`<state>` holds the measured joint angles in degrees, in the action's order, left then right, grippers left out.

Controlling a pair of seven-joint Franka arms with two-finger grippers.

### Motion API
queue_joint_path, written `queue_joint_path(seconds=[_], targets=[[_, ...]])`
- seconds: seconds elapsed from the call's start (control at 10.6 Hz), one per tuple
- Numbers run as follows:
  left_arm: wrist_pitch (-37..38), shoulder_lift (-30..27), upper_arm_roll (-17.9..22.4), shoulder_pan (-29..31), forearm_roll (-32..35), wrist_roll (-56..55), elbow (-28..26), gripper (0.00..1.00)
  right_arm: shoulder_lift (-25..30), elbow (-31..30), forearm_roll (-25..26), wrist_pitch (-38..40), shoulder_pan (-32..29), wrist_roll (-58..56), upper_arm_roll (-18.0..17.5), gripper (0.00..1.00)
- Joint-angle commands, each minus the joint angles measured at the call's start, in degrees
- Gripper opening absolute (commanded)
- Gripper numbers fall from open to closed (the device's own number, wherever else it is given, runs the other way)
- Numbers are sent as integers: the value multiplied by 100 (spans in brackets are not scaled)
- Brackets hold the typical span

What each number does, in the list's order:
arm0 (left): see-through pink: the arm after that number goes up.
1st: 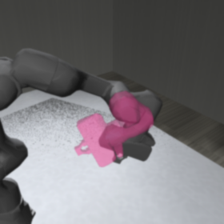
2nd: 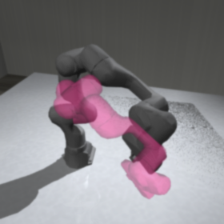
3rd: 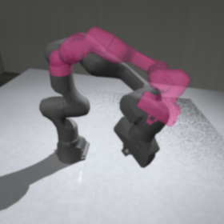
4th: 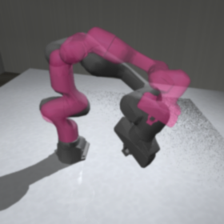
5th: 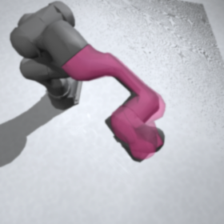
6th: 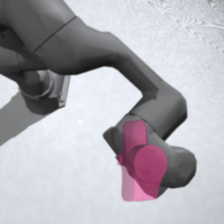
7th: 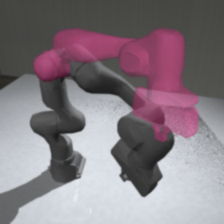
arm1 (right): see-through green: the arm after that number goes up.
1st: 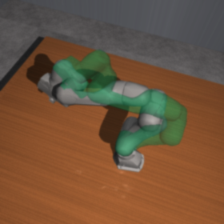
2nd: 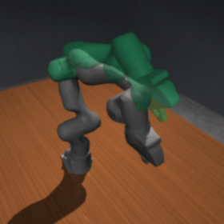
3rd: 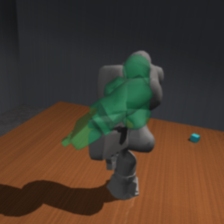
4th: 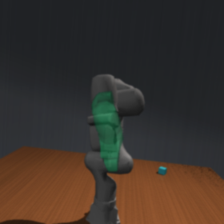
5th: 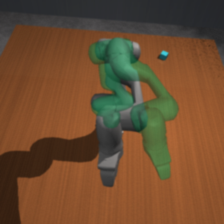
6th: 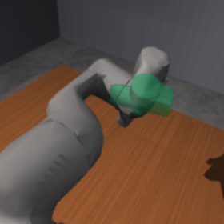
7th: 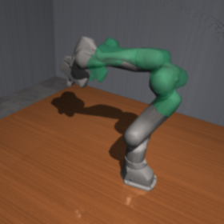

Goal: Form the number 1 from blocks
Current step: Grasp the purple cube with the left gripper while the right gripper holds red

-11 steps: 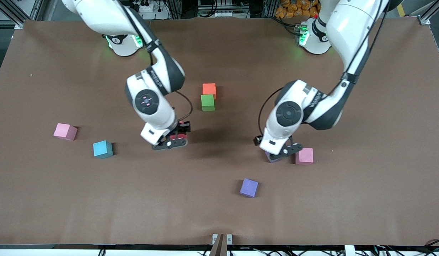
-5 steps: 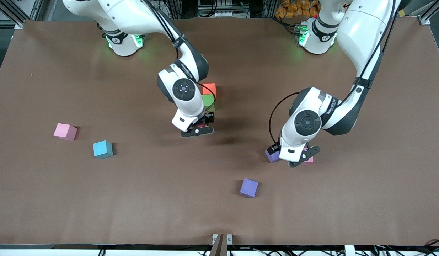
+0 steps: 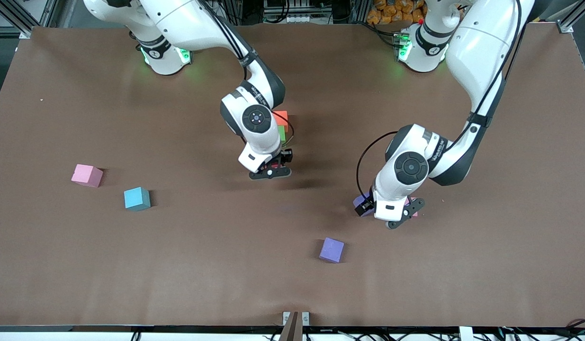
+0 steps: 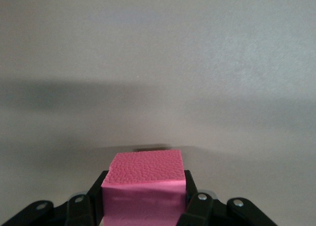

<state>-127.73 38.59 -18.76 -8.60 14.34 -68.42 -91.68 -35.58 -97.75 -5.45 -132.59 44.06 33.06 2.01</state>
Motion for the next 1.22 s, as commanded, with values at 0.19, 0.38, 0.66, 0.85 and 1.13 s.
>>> queue_joint_path(seconds=[0.19,0.38,0.66,0.85,1.13], targets=[[-323,386,22,-89,912,-787,-17,100,-37,-86,-26,-3,235,297,36,0],[-341,377,13,-98,869,-787,1,100,-2,-244,-26,-12,270,306,36,0],[-332,369,4,-186,833,-796,-17,100,-11,-289,-26,-30,296,411,36,0],[-332,386,4,-265,816,-787,-69,100,-2,-289,-35,-3,358,464,36,0],[-332,448,4,-283,859,-568,-70,19,-10,-280,-35,-12,349,570,27,0]])
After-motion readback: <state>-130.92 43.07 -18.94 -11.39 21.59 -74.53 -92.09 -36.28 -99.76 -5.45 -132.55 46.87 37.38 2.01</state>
